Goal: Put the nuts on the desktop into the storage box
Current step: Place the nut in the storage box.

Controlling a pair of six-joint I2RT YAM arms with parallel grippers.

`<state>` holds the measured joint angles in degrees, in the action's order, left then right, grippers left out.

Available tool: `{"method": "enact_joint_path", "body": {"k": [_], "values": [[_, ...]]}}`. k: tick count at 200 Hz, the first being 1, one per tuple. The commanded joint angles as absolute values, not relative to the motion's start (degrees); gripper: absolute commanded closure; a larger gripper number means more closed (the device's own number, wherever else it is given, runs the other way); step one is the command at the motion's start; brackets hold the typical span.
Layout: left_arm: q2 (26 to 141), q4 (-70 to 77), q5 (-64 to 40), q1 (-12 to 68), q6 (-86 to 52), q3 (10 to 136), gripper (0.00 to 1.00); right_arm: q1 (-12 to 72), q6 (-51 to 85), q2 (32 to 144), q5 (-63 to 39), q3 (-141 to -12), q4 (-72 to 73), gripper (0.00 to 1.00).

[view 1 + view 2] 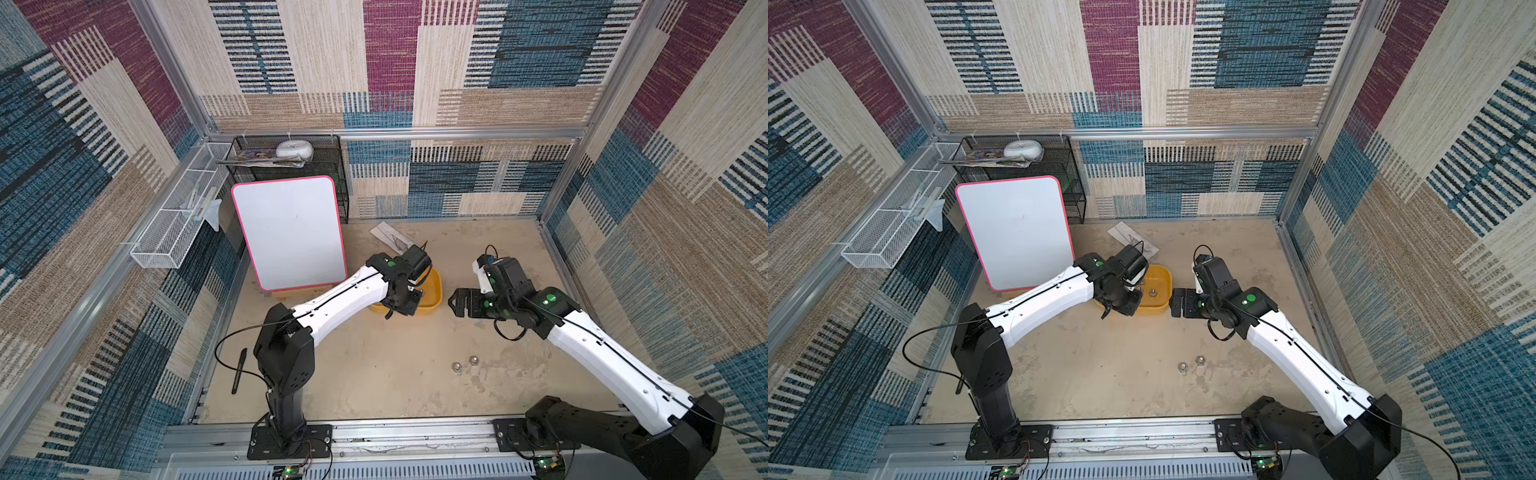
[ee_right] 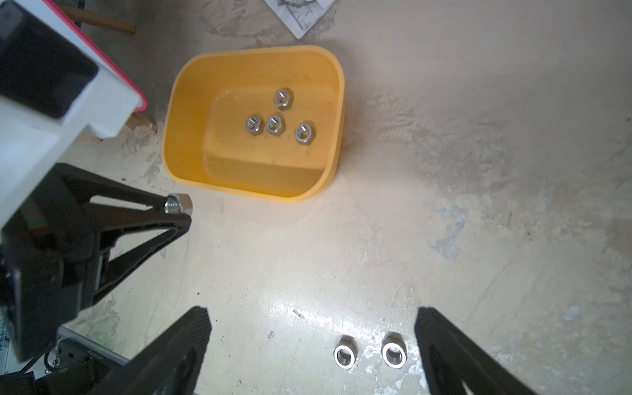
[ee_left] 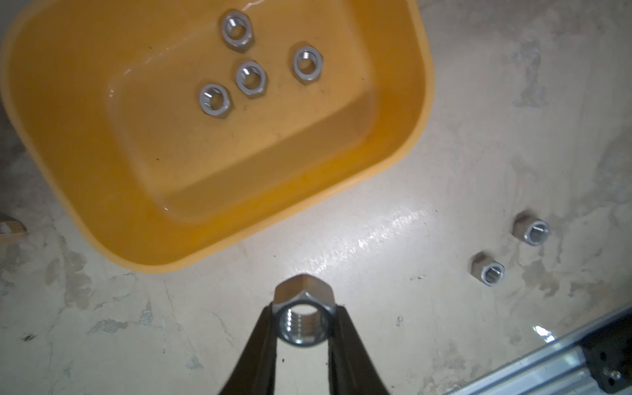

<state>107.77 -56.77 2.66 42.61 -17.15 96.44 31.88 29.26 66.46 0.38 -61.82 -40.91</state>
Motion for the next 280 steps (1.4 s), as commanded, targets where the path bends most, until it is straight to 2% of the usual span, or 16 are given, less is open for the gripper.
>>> {"method": "enact_joint_path", "body": {"k": [1, 40, 89, 140, 177, 225, 255, 269, 280], "values": [[110.4, -58.2, 3.6, 39.3, -14.7, 99.5, 0.78, 31.4, 26.8, 68.5, -0.1, -64.3, -40.0, 0.01], [117.9, -58.2, 1.7, 33.6, -14.3, 106.4, 0.78, 30.3, 25.8, 71.5, -0.4, -66.1, -40.1, 0.01], [127.3, -57.4, 0.7, 30.6, -14.1, 113.8, 0.78, 29.7, 25.3, 73.8, -0.2, -67.8, -41.5, 0.01], [132.1, -55.9, -0.2, 28.9, -13.7, 114.3, 0.77, 29.6, 24.9, 74.8, 0.2, -66.8, -42.5, 0.01], [132.5, -54.7, -0.9, 28.6, -13.4, 112.4, 0.75, 29.6, 23.6, 75.1, -3.6, -64.6, -42.1, 0.01], [130.5, -52.8, -1.9, 28.3, -12.8, 109.7, 0.58, 30.0, 25.2, 74.0, -5.1, -60.2, -41.0, 0.01], [126.4, -52.7, -2.1, 28.1, -13.5, 109.0, 0.56, 32.1, 27.1, 72.3, -4.4, -57.8, -41.0, 0.01], [123.6, -52.6, -3.2, 28.1, -14.5, 108.5, 0.5, 33.7, 28.2, 71.2, -3.8, -56.5, -40.8, 0.0], [121.1, -52.2, -4.1, 28.1, -15.2, 107.8, 0.38, 34.7, 29.5, 70.6, -3.3, -55.3, -40.8, 0.01]]}}
